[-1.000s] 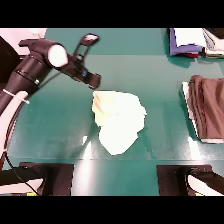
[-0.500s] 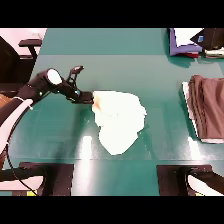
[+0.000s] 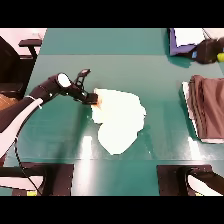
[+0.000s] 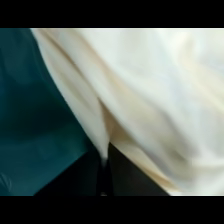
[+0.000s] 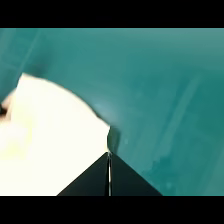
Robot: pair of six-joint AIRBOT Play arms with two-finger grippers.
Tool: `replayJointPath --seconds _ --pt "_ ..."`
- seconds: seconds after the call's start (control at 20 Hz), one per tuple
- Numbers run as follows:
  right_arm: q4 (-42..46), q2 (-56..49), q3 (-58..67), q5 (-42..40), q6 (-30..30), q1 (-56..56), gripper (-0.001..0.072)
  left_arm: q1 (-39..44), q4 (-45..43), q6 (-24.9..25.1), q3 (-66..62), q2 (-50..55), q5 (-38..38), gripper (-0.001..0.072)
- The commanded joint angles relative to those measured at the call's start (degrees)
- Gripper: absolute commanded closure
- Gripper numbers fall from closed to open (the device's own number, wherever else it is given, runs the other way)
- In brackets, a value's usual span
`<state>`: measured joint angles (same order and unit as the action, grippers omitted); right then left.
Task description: Fold the shirts.
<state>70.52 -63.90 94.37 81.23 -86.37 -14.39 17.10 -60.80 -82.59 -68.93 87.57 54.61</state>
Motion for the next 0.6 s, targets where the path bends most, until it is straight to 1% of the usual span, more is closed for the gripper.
replayJointPath --seconds 0.0,0.1,0.15,0.2,0.25,0.3,0.4,0.55 --pt "-0.02 3.23 -12.46 2.19 -2.40 1.18 0.0695 -3.23 -3.26 0.15 -6.43 0.11 5.35 0.0681" --pt "-0.35 5.66 -24.65 -0.20 -3.89 2.40 0.0690 -4.42 -3.78 0.68 -8.33 0.11 6.78 0.0681" --pt "-1.60 6.21 -30.49 -1.84 -4.35 2.80 0.0594 -4.66 -3.80 0.76 -8.39 0.11 6.67 0.0681" --pt "-4.15 6.23 -36.46 -4.00 -4.28 2.93 0.0348 -4.66 -4.09 0.76 -8.35 0.11 6.49 0.0681" --pt "-7.26 5.75 -41.59 -6.47 -4.20 2.78 0.0218 -4.63 -4.76 0.74 -8.33 0.11 6.29 0.0681" --pt "-10.47 4.68 -45.97 -9.44 -4.04 2.12 0.0217 -4.63 -4.85 0.74 -8.33 0.11 6.29 0.0681" --pt "-17.22 0.57 -52.06 -15.50 -0.63 -0.81 0.0217 -4.63 -5.51 0.74 -8.33 0.11 6.29 0.0681" --pt "-26.05 -6.56 -53.92 -23.26 3.56 -6.51 0.0220 -4.63 -6.54 0.74 -8.33 0.11 6.54 0.0681"
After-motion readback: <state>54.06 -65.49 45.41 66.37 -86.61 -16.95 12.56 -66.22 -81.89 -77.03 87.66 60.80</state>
